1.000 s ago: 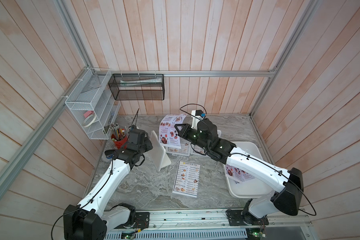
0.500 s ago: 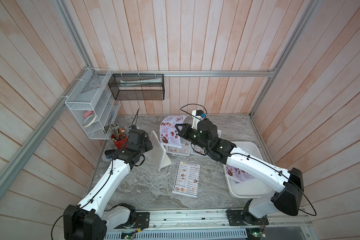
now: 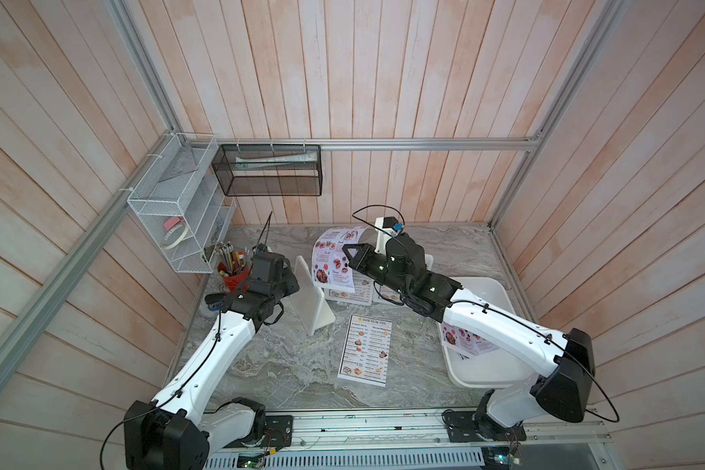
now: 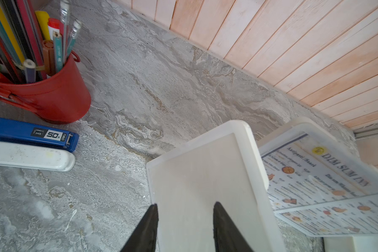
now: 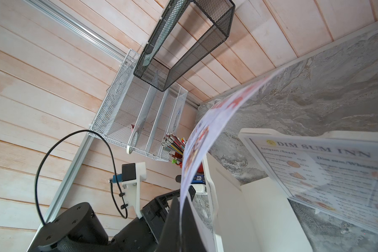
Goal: Replace the menus in the menu holders
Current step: Insert the menu into the menu holder.
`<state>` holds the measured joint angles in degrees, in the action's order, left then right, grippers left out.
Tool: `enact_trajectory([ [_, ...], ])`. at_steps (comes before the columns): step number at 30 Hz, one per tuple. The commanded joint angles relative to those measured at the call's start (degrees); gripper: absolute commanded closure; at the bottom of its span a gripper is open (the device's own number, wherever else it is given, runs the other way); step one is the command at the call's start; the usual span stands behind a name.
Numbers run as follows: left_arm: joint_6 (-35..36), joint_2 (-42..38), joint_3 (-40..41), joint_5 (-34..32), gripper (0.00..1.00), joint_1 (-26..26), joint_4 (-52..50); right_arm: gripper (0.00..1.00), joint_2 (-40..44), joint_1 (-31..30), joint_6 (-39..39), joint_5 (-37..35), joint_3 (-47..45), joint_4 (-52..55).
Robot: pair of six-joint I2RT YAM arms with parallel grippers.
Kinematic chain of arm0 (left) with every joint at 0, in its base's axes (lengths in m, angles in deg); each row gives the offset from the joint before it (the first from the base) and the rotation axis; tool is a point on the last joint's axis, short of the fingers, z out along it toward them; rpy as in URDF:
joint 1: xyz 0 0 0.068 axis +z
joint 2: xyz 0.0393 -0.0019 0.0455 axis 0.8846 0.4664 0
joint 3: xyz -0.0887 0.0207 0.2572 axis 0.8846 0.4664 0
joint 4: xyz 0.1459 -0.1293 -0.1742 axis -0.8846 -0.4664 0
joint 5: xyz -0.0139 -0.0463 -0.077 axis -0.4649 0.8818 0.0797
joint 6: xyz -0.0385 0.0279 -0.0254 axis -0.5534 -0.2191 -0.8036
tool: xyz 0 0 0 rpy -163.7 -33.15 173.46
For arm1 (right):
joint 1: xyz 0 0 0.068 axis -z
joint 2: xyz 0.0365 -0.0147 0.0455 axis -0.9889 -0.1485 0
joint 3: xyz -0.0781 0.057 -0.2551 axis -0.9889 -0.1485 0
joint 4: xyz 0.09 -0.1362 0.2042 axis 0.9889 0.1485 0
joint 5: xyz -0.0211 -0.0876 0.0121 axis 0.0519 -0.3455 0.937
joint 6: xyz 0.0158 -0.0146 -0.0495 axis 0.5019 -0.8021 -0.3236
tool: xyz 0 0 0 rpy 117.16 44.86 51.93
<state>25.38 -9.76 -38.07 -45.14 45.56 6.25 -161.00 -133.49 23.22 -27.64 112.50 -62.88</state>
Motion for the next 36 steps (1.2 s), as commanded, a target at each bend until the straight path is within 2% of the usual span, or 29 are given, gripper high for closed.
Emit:
enact_trajectory([
  [1,0.1,0.2,-1.4,0.1,0.56,-0.2,-0.3,1.00,1.1,0.3,-0.1,0.2,-0.5,-0.5],
  [15,0.3,0.6,-1.8,0.4,0.56,-0.4,-0.2,1.00,2.1,0.6,-2.4,-1.3,0.7,-0.5],
  [36,0.5,0.9,-2.2,-0.3,0.56,-0.5,-0.6,1.00,0.6,0.6,-1.1,1.3,-0.3,-0.8],
])
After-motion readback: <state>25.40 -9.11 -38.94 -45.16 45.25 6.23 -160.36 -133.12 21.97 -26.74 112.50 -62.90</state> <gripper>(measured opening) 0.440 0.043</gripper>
